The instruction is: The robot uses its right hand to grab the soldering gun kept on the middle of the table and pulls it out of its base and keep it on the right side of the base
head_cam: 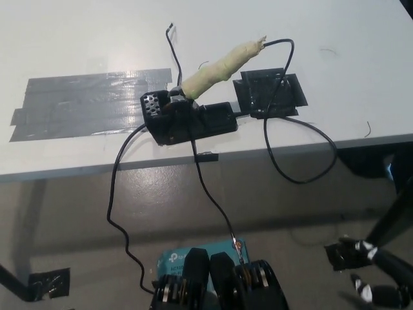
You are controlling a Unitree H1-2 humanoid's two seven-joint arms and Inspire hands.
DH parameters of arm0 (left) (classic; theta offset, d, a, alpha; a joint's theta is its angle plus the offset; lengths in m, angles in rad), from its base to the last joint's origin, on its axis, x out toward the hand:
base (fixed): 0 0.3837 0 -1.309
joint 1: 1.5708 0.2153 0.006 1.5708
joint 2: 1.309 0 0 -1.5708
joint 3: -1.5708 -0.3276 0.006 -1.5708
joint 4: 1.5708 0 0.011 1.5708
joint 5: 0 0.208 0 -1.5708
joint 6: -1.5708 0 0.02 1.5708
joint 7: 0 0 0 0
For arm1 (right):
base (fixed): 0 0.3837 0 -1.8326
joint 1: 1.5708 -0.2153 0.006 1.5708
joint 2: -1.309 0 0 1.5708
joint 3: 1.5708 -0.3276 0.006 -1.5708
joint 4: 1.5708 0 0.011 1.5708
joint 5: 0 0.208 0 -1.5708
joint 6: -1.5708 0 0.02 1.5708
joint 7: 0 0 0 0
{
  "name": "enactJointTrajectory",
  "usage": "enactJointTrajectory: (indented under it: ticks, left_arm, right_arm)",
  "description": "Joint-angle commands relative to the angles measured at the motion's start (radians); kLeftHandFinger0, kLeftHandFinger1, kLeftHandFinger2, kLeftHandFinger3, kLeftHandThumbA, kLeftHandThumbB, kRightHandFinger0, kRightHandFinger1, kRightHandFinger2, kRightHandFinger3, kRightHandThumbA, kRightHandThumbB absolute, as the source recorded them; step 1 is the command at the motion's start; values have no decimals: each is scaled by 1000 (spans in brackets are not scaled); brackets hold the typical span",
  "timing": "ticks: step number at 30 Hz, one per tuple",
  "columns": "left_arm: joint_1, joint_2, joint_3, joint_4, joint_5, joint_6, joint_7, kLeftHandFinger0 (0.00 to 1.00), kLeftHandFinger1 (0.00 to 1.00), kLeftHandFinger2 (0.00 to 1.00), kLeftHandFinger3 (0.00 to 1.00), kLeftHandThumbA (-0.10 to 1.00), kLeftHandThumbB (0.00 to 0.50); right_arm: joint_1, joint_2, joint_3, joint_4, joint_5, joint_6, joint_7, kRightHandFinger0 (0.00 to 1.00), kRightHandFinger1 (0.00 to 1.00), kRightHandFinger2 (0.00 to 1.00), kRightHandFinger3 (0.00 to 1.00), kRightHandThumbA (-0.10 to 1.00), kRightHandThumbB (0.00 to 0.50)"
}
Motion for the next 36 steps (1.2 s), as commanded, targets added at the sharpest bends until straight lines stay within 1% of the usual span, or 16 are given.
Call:
enactJointTrajectory:
  ticks: [1, 3, 6, 7, 9, 10, 12, 15, 17, 20, 23, 25, 28, 33, 34, 36]
  left_arm:
    - [8, 16, -6, -15, 17, 14, -16, 287, 395, 545, 918, 657, 265]
    - [8, 18, -5, -11, 17, 7, -16, 285, 394, 531, 913, 666, 272]
    - [11, 19, -1, -16, 18, 14, -15, 281, 403, 530, 889, 663, 266]
    - [8, 18, -1, -13, 19, 14, -14, 276, 400, 531, 886, 664, 267]
    - [7, 16, 0, -12, 17, 15, -14, 267, 396, 525, 879, 657, 259]
    - [8, 15, 1, -13, 16, 14, -14, 266, 398, 522, 882, 652, 255]
    - [7, 13, 3, -7, 12, 10, -14, 277, 401, 505, 868, 642, 253]
    - [8, 19, 5, -10, 13, 12, -17, 281, 411, 522, 872, 645, 255]
    - [7, 21, 4, -6, 13, 10, -19, 276, 409, 527, 876, 649, 257]
    - [12, 23, -5, -8, 20, 16, -21, 313, 434, 536, 902, 659, 246]
    - [19, 21, 1, 0, 17, -1, -18, 281, 413, 540, 893, 663, 257]
    - [18, 19, 5, 1, 16, 8, -15, 269, 394, 524, 911, 658, 260]
    - [16, 18, 3, -5, 16, 14, -16, 269, 397, 518, 919, 660, 257]
    - [17, 26, 2, -11, 23, 22, -19, 290, 407, 532, 910, 666, 253]
    - [21, 25, 11, 0, 2, -3, -27, 306, 427, 545, 907, 657, 254]
    - [21, 24, 9, -2, 7, 3, -25, 294, 422, 553, 918, 661, 259]
  right_arm:
    - [-73, 47, -61, -75, -28, -113, -78, 1000, 1000, 1000, 1000, 161, 137]
    - [-153, 73, -60, -113, -63, -110, -75, 1000, 1000, 1000, 1000, 237, 138]
    - [-277, 96, -34, -139, -138, -118, -66, 1000, 1000, 1000, 1000, 238, 155]
    - [-365, 99, -6, -146, -207, -98, -48, 1000, 1000, 1000, 1000, 353, 168]
    - [-425, 103, 9, -142, -233, -112, -40, 1000, 1000, 1000, 1000, 336, 171]
    - [-488, 97, 37, -142, -274, -76, -4, 1000, 1000, 1000, 1000, 417, 175]
    - [-648, 122, 86, -72, -333, -102, 8, 1000, 1000, 1000, 1000, 448, 243]
    - [-772, 169, 125, 32, -361, -139, -28, 1000, 1000, 1000, 1000, 460, 274]
    - [-811, 183, 139, 67, -364, -134, -31, 1000, 1000, 1000, 1000, 483, 269]
    - [-909, 238, 169, 252, -380, -286, -141, 1000, 1000, 1000, 1000, 492, 237]
    - [-984, 265, 222, 387, -444, -351, -192, 1000, 1000, 1000, 1000, 454, 260]
    - [-1021, 275, 255, 458, -477, -392, -221, 1000, 1000, 1000, 1000, 487, 240]
    - [-1065, 269, 315, 531, -548, -433, -249, 1000, 1000, 1000, 1000, 727, 197]
    - [-1134, 279, 385, 649, -604, -495, -278, 1000, 1000, 1000, 1000, 799, 278]
    - [-1162, 288, 416, 707, -623, -505, -268, 1000, 1000, 1000, 1000, 830, 342]
    - [-1182, 300, 437, 755, -622, -504, -239, 1000, 1000, 1000, 1000, 876, 384]
